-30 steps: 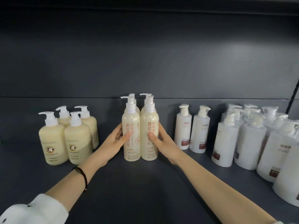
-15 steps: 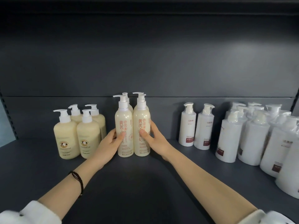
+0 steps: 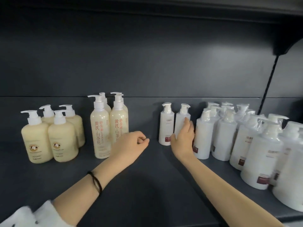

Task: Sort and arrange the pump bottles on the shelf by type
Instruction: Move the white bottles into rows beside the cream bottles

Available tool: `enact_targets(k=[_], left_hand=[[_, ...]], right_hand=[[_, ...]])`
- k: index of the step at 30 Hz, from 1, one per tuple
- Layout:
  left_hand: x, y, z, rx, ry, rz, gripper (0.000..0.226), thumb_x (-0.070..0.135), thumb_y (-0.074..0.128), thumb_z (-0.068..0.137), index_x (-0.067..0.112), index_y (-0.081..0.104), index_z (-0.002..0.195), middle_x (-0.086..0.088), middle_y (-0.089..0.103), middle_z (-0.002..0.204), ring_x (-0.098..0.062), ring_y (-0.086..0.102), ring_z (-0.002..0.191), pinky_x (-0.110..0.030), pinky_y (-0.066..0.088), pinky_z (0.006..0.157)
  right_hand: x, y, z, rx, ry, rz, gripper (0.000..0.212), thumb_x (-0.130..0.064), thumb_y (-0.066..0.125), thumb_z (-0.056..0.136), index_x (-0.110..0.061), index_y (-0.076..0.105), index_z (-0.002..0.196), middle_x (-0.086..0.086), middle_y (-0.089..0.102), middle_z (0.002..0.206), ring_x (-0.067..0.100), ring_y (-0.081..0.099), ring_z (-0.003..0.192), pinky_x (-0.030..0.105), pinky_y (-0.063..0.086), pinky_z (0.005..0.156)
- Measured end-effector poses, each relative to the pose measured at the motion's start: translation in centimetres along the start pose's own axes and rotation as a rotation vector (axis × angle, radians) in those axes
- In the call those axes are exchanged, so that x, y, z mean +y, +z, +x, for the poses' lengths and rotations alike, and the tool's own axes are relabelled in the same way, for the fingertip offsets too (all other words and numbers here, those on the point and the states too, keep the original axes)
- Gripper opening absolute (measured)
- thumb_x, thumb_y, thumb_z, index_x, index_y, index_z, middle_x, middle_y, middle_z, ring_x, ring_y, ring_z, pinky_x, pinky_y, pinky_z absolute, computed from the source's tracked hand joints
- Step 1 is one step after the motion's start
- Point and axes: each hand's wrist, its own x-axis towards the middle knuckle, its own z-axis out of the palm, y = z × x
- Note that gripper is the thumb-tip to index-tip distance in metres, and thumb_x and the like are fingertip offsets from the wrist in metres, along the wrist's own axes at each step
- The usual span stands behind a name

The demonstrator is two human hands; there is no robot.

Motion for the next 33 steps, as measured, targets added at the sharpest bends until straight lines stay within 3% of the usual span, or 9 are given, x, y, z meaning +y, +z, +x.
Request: enact_targets(k=[3,7,9,13,16,20,24,29,33], left_hand=[[1.9,4.4,4.3,0.015,-0.044,-0.163,0.041,0.037,0.061,0.087,0.025,0.053,0.126,0.004,0.06,0.121,-0.015,0.059,0.106,-0.035,0.05,0.089],[3.2,8.6,7.6,0.035,-0.159,-0.331,0.063,0.029,0.068,0.084,0.018,0.038,0.138,-0.007,0.047,0.136,-0.022,0.053,0.115,-0.028,0.042,0.083],[3.4,9.9,8.5,0.053,-0.176,-0.378,0.068,0.028,0.073,0.079,0.017,0.037,0.135,-0.009,0.047,0.133,-0.021,0.052,0.112,-0.028,0.043,0.085],[3.3,11.5,9.2,0.064,-0.176,-0.424,0.072,0.028,0.079,0.07,0.018,0.038,0.128,-0.005,0.051,0.123,-0.021,0.054,0.11,-0.04,0.05,0.091],[2.9,11.7,9.6,0.097,-0.155,-0.416,0.071,0.026,0.08,0.071,0.017,0.038,0.127,-0.006,0.054,0.122,-0.022,0.055,0.11,-0.043,0.051,0.091],[2.4,11.3,9.6,0.125,-0.164,-0.386,0.071,0.027,0.081,0.07,0.017,0.039,0.126,-0.007,0.055,0.12,-0.023,0.056,0.109,-0.044,0.051,0.089],[1.8,10.6,9.3,0.15,-0.169,-0.364,0.071,0.029,0.081,0.07,0.017,0.038,0.126,-0.007,0.055,0.12,-0.023,0.055,0.11,-0.045,0.052,0.089],[1.0,9.9,9.0,0.148,-0.183,-0.354,0.07,0.025,0.08,0.072,0.016,0.038,0.127,-0.008,0.055,0.122,-0.024,0.055,0.111,-0.041,0.051,0.089],[0.8,9.5,8.6,0.109,-0.174,-0.393,0.071,0.021,0.077,0.077,0.014,0.035,0.135,-0.008,0.053,0.131,-0.026,0.054,0.119,-0.039,0.048,0.095]], right_hand=[[0.1,1.2,0.6,-0.006,0.072,0.031,0.083,0.002,0.064,0.079,0.001,0.017,0.147,0.025,0.028,0.148,0.039,0.036,0.131,0.045,0.033,0.109],[0.8,1.5,1.7,0.095,0.114,0.105,0.075,0.002,0.061,0.082,-0.005,0.024,0.147,0.02,0.035,0.146,0.034,0.038,0.133,0.038,0.032,0.111],[1.5,1.3,2.0,0.068,0.122,0.236,0.067,0.002,0.055,0.086,-0.01,0.029,0.147,0.014,0.038,0.145,0.029,0.041,0.131,0.028,0.032,0.105],[2.9,1.3,3.0,0.05,0.124,0.271,0.058,-0.005,0.056,0.091,-0.011,0.032,0.143,0.008,0.043,0.143,0.018,0.044,0.126,0.024,0.03,0.104],[3.9,2.0,3.6,0.011,0.177,0.119,0.074,-0.024,0.064,0.089,-0.011,0.021,0.148,0.008,0.038,0.149,0.022,0.039,0.135,0.037,0.028,0.115],[4.1,2.6,4.3,-0.029,0.22,0.208,0.057,-0.027,0.076,0.078,-0.013,0.046,0.125,0.006,0.057,0.122,0.022,0.056,0.115,0.031,0.042,0.098],[3.7,3.4,4.4,-0.029,0.218,0.223,0.063,-0.03,0.081,0.072,-0.012,0.047,0.121,0.007,0.055,0.117,0.023,0.056,0.108,0.035,0.048,0.094],[3.6,2.5,3.6,-0.159,0.11,0.217,0.061,-0.026,0.074,0.08,-0.015,0.044,0.133,0.005,0.047,0.119,0.017,0.049,0.107,0.024,0.038,0.094],[2.4,-1.1,2.5,-0.132,-0.106,0.169,0.038,-0.013,0.066,0.087,-0.013,0.056,0.124,-0.001,0.05,0.112,0.012,0.057,0.09,0.024,0.05,0.087]])
